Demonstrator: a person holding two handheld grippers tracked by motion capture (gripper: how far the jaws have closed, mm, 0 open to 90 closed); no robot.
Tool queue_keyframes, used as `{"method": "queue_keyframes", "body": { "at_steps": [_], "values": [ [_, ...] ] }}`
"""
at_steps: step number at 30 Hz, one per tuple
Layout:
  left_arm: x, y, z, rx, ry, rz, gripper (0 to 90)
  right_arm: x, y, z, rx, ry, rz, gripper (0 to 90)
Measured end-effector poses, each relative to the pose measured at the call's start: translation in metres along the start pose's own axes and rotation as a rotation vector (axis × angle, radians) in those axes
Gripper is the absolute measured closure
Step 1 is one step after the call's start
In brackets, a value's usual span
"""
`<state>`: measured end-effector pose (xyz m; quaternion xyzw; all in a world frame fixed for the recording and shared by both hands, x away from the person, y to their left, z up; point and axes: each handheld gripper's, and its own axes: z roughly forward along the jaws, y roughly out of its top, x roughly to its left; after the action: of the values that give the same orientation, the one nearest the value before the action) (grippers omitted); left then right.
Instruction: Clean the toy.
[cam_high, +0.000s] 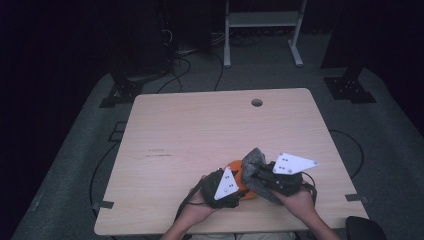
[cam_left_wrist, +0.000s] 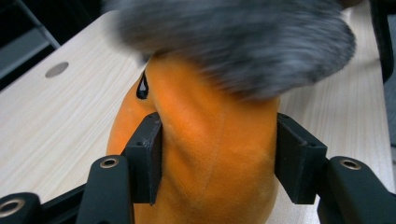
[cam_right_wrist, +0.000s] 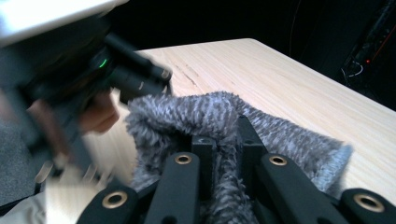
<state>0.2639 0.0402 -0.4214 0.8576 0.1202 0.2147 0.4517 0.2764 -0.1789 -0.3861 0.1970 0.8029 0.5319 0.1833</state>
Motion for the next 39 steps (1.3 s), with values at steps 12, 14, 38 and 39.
{"method": "queue_keyframes", "body": {
  "at_steps": [12, 14, 38, 39],
  "values": [
    [0.028, -0.013, -0.012, -0.063, -0.004, -0.186, 42.3, -0.022, -0.033, -0.012, 0.029, -0.016, 0.124, 79.3],
    [0.025, -0.011, -0.011, -0.051, -0.005, -0.17, 42.0, -0.019, -0.03, -0.012, 0.028, 0.031, 0.124, 73.2],
    [0.039, -0.018, -0.02, -0.067, -0.034, -0.211, 44.3, -0.013, -0.023, 0.001, 0.067, -0.055, 0.047, 81.1],
    [0.042, -0.019, -0.023, -0.077, -0.038, -0.231, 44.3, -0.016, -0.026, 0.0, 0.079, -0.058, 0.062, 81.2]
  ]
}}
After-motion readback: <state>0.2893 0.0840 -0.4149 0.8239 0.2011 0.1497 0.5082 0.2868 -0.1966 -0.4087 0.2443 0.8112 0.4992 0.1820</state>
